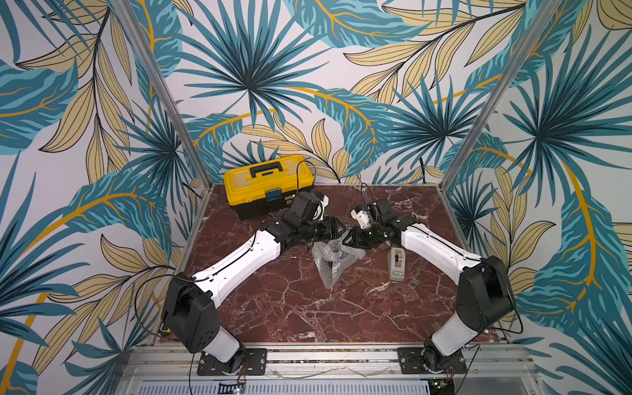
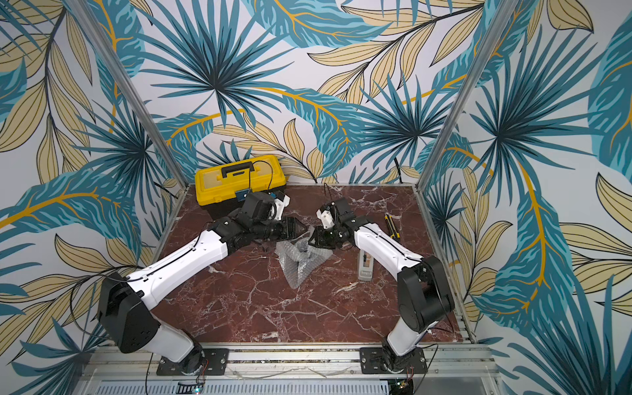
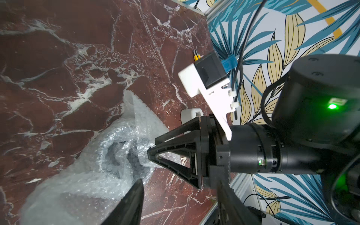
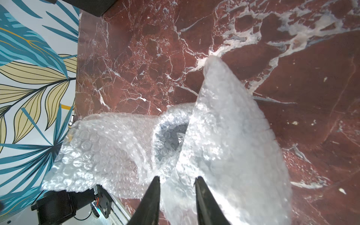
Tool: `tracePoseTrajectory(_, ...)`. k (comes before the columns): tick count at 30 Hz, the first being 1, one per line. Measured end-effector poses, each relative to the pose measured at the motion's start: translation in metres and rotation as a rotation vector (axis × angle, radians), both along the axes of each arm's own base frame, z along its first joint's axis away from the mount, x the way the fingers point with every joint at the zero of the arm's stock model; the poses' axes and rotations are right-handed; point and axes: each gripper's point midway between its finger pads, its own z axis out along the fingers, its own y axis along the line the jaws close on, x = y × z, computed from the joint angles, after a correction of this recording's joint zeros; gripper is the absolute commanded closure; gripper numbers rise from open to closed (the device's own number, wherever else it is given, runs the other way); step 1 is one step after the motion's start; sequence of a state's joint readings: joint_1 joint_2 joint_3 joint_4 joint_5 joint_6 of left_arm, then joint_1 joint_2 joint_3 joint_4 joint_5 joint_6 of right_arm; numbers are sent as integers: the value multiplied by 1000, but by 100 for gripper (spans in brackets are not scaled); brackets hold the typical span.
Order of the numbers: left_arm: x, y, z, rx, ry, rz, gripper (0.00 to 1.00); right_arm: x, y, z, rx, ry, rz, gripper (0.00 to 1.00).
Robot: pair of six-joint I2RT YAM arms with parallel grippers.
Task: Wrap mugs in bubble wrap
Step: Stick the tape on the bubble wrap.
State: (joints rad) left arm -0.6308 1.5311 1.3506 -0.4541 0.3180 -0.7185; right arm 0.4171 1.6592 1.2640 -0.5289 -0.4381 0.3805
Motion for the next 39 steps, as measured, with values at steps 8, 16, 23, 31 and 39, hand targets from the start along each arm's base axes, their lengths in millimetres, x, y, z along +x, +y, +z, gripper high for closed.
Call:
tracePoseTrajectory(8,2,53,17,10,-45,143,39,-10,-3,20,-5,-25,36,60)
tracePoseTrajectory(16,-15,121,-38,123,49,315,48,-17,-6,26,-23,-26,65,56)
tracePoseTrajectory(23,-21,121,-100,167,208,298,63,-20,-8,27,-35,-22,79,56)
tracePoseTrajectory(31,-17,70,-131,142,298,151,64,-19,-10,25,-52,-29,75,56)
tracePoseTrajectory(39,-3,10,-106,63,227,21,64,-13,-11,14,-62,-11,73,56)
